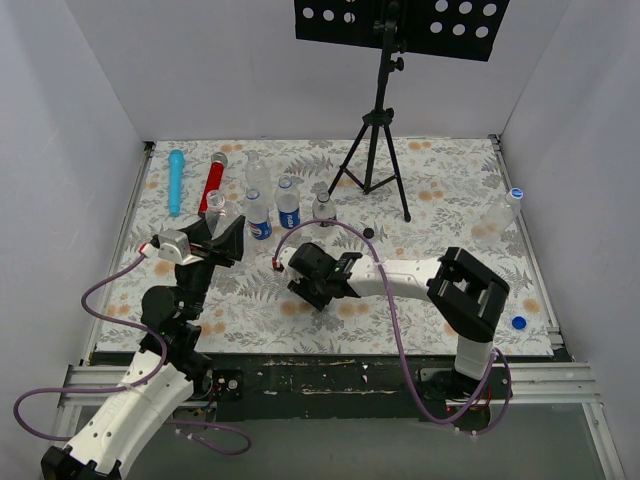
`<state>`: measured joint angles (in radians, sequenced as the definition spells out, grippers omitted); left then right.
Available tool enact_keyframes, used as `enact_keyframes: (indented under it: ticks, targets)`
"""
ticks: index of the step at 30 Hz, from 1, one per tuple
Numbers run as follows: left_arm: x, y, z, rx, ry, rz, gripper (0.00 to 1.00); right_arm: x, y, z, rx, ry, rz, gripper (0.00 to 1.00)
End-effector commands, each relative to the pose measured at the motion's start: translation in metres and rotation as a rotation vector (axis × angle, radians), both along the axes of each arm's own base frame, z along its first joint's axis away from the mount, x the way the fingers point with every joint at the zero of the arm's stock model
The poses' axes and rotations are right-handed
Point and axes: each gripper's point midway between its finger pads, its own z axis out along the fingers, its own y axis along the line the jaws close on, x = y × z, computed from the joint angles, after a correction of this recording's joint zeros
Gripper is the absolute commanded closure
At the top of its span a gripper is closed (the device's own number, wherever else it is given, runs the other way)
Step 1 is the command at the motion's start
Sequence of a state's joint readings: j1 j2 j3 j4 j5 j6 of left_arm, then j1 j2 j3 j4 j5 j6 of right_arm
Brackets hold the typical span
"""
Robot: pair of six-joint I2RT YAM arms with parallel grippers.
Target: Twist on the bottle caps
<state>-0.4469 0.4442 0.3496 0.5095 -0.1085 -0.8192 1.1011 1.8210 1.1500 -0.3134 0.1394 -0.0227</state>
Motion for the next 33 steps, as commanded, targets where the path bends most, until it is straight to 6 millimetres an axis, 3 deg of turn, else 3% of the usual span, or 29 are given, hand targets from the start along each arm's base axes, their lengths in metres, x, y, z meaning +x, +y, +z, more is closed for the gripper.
enact_keyframes:
  ticks: [1,8,15,18,24,27,33]
  targets:
    - [-0.002,-0.001,0.006,-0.006,-0.024,-0.013,0.57,0.005,0.008,0.012,0.012,-0.030,-0.006,0.62]
    - [-0.001,-0.013,0.003,0.034,-0.011,-0.064,0.63,0.003,0.005,0.033,0.046,-0.049,0.006,0.75]
    - [-0.003,-0.062,-0.015,0.193,0.050,-0.306,0.66,-0.002,-0.014,0.077,0.121,-0.099,0.050,0.78]
    - [-0.009,-0.087,-0.030,0.278,0.084,-0.450,0.66,-0.004,-0.024,0.111,0.217,-0.104,0.084,0.78]
    - [-0.031,-0.121,-0.054,0.390,0.123,-0.723,0.66,-0.008,-0.047,0.216,0.510,-0.215,0.122,0.78]
    - [-0.048,-0.133,-0.063,0.432,0.125,-0.865,0.66,-0.020,-0.053,0.262,0.618,-0.267,0.198,0.78]
    - [-0.079,-0.147,-0.079,0.475,0.146,-1.125,0.66,-0.052,-0.051,0.316,0.723,-0.294,0.412,0.78]
